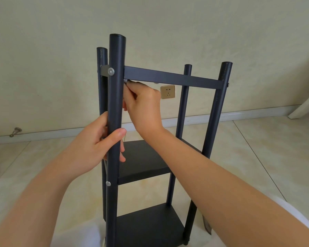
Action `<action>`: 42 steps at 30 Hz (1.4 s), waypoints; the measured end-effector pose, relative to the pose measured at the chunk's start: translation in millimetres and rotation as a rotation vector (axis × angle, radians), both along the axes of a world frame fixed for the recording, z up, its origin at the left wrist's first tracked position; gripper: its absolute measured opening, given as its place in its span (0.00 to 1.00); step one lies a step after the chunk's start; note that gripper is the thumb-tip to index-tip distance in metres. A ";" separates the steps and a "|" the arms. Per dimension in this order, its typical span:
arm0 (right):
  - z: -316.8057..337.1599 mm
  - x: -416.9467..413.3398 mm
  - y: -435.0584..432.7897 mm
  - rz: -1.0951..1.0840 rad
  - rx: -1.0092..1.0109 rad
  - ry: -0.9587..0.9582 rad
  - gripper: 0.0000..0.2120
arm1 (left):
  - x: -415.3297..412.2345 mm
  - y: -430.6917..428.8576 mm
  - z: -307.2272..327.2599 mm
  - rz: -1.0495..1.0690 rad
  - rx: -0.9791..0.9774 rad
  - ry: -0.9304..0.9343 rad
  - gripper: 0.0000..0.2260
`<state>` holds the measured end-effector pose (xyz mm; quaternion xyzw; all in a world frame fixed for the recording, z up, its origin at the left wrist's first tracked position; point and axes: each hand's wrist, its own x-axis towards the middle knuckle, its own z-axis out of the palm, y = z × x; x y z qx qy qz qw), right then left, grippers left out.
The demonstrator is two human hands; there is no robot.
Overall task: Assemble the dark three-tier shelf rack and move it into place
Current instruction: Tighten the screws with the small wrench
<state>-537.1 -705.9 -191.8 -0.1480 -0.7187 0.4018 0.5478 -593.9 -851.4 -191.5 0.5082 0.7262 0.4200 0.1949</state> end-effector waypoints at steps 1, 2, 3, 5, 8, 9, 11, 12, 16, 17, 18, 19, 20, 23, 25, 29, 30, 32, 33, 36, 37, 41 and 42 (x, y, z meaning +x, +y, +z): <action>-0.3 0.8 1.8 0.004 0.011 -0.009 0.15 | 0.3 -0.6 0.1 0.006 -0.007 0.001 0.09; -0.9 2.4 3.4 0.013 0.023 -0.032 0.15 | 0.4 -1.0 0.3 0.010 -0.010 0.002 0.08; -1.4 4.3 4.4 0.029 0.032 -0.077 0.16 | 0.5 -1.4 0.6 0.013 -0.010 0.005 0.06; -2.6 8.5 5.2 0.079 0.029 -0.208 0.17 | 0.4 -2.6 1.0 0.019 -0.012 0.011 0.06; 0.2 16.3 5.1 0.133 -0.011 -0.341 0.17 | -0.8 -4.5 1.2 0.025 -0.013 0.007 0.07; 2.9 18.9 4.6 0.147 -0.031 -0.362 0.17 | -0.9 -4.9 1.2 0.026 -0.013 -0.003 0.07; 9.1 24.8 3.8 0.173 -0.068 -0.406 0.16 | -0.9 -5.1 1.1 0.028 -0.016 -0.022 0.08; 11.9 27.7 3.5 0.188 -0.087 -0.432 0.16 | -0.8 -4.9 1.1 0.027 -0.019 -0.025 0.09; 22.1 39.3 1.4 0.233 -0.169 -0.479 0.14 | -0.4 -4.4 0.8 0.019 -0.018 -0.044 0.08; 24.4 41.2 0.8 0.231 -0.179 -0.472 0.14 | -0.4 -4.2 0.7 0.018 -0.019 -0.044 0.09; 26.6 42.6 0.5 0.225 -0.184 -0.460 0.14 | -0.2 -4.0 0.7 0.019 -0.020 -0.047 0.10; 28.4 43.6 0.5 0.218 -0.186 -0.448 0.14 | -0.1 -3.4 0.8 0.021 -0.021 -0.053 0.11; 30.0 44.5 0.5 0.210 -0.188 -0.438 0.14 | 0.1 -3.0 1.0 0.022 -0.022 -0.059 0.12; 32.3 46.4 0.4 0.195 -0.186 -0.419 0.14 | 0.5 -2.3 1.2 0.017 -0.026 -0.052 0.14; 33.3 46.7 -0.1 0.185 -0.185 -0.403 0.14 | 0.7 -2.0 1.4 0.018 -0.023 -0.051 0.13; 34.1 45.9 0.6 0.160 -0.183 -0.367 0.14 | 0.6 -1.8 1.5 0.014 -0.020 -0.037 0.08; 33.7 45.6 0.5 0.156 -0.182 -0.365 0.14 | 0.6 -1.8 1.5 0.012 -0.016 -0.037 0.06; 32.3 45.1 0.1 0.150 -0.169 -0.365 0.14 | 0.2 -2.2 1.4 0.008 -0.009 -0.037 0.04; 31.5 44.7 -0.1 0.150 -0.162 -0.363 0.14 | -0.2 -2.2 1.1 0.007 -0.009 -0.034 0.04; 30.1 42.7 -0.5 0.145 -0.148 -0.359 0.14 | -1.9 -2.5 -0.2 0.007 -0.013 -0.026 0.06; 30.1 42.0 -0.6 0.142 -0.143 -0.359 0.14 | -2.7 -2.6 -0.9 0.008 -0.014 -0.024 0.07; 29.5 40.3 0.4 0.128 -0.130 -0.372 0.14 | -4.9 -2.2 -3.0 0.017 -0.012 -0.016 0.10; 28.6 40.8 1.6 0.128 -0.119 -0.389 0.14 | -5.6 -1.9 -3.5 0.022 -0.010 -0.012 0.11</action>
